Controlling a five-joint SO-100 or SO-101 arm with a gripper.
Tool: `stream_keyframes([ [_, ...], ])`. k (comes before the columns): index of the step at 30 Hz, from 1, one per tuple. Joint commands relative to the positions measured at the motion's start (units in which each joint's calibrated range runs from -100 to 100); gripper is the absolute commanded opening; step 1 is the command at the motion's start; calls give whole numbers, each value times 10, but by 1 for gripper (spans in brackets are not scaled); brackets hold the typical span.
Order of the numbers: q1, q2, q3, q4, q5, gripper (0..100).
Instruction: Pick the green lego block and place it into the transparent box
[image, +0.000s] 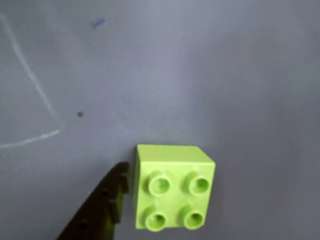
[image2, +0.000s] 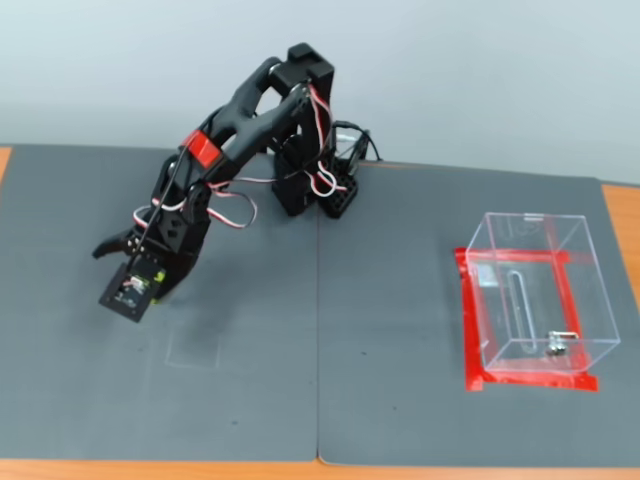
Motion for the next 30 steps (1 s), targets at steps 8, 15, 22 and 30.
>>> stream_keyframes([
  [8, 0, 21, -5, -8, 10, 44],
  [15, 1, 22, -5, -7, 10, 44],
  [22, 13, 22, -7, -1, 5, 44],
  [30, 13, 22, -4, -1, 9, 35],
])
